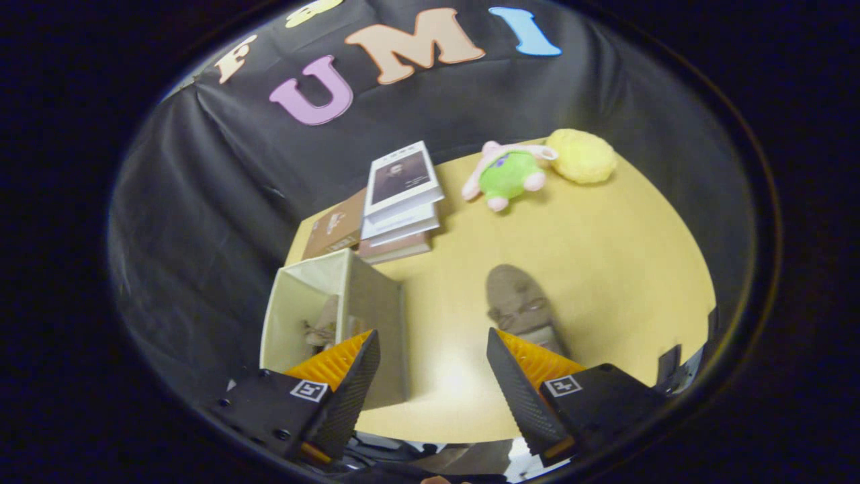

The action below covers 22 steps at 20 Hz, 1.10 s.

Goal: Open the storage box then place both shoes into the box .Put the left shoe in first, then the right shoe, with the right side of both shoes facing outward in a uniform manner.

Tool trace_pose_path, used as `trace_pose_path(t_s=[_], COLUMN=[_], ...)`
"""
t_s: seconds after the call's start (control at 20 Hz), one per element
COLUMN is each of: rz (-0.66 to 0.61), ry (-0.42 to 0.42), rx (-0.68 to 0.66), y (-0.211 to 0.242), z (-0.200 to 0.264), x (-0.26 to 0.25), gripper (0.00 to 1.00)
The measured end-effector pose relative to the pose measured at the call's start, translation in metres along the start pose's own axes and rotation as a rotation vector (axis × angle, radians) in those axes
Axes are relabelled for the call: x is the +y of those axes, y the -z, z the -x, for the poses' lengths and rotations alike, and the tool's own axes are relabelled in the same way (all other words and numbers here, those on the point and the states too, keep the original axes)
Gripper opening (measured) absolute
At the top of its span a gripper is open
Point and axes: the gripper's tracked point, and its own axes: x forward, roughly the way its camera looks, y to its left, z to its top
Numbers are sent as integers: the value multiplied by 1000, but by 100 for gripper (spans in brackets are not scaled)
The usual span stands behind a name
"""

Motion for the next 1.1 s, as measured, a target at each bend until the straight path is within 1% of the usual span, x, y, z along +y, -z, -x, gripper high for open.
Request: trace_pose_path(t_s=[0.15,0.3,0.6,0.85,0.9,0.95,1.1], rz=[13,45,67,125,142,152,180], ry=[84,147,209,242,244,220,197], rx=[31,92,180,245,246,256,272], y=[6,25,44,59,61,60,66], z=[-12,-34,-71,-90,-96,-95,-98], x=[-51,-90,-135,-152,-156,-150,-145], gripper=[99,99,97,81,75,69,51])
